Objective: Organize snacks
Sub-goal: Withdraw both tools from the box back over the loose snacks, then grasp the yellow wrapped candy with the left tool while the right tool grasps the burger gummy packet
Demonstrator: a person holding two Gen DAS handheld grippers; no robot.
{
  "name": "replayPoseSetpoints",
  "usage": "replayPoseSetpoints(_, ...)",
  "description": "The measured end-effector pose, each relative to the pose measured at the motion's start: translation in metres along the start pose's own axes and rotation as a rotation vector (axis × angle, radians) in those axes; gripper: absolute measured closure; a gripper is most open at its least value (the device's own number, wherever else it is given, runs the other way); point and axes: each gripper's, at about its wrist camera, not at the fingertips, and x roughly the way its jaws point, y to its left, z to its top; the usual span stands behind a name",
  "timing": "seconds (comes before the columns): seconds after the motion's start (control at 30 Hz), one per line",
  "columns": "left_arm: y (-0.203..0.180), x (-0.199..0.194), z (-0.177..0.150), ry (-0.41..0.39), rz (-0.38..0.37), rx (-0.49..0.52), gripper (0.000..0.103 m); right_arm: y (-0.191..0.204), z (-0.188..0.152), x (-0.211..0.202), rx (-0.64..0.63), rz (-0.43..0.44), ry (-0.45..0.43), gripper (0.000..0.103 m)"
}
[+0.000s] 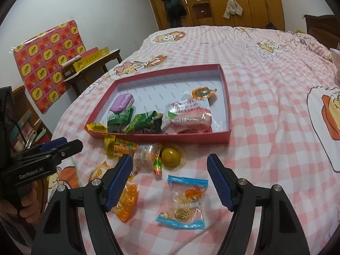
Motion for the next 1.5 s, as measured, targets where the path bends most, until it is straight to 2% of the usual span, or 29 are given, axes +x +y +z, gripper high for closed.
replayPoseSetpoints(0.27, 0.001, 0.005, -0.008, 0.032, -0.014, -0.015, 0.035, -0.006, -0.01, 0.003, 0.009, -0.009, 0.032, 0.029)
replayPoseSetpoints(0.53, -0.005, 0.014, -0.009, 0.032, -0.019, -0.003, 0.035, -0.005, -0.014, 0.007, 0.001, 0.0, 0.048, 0.029)
replayPoseSetpoints(0.87, -0.013, 0.045, -0.007, 0.041, -0.026, 0.031, 0.036, -0.002, -0.018, 0.013, -0.008, 0.024, 0.069, 0.029)
replayPoseSetpoints(1.23, -0.021, 0.07, -0.004, 0.052, -0.035, 0.066, 0.059, 0.002, -0.018, 0.016, -0.012, 0.045, 0.072, 0.029)
replayPoseSetpoints(1.27, -0.02, 0.071, -0.004, 0.051, -0.037, 0.062, 0.062, 0.002, -0.018, 0.017, -0.012, 0.045, 0.072, 0.029)
replayPoseSetpoints(1.3, -0.019, 0.072, -0.003, 0.05, -0.041, 0.058, 0.071, 0.002, -0.019, 0.016, -0.011, 0.045, 0.071, 0.029)
replayPoseSetpoints(1.5, -0.01, 0.062, -0.004, 0.026, -0.069, 0.033, 0.073, 0.005, -0.018, 0.017, -0.016, 0.045, 0.072, 0.029)
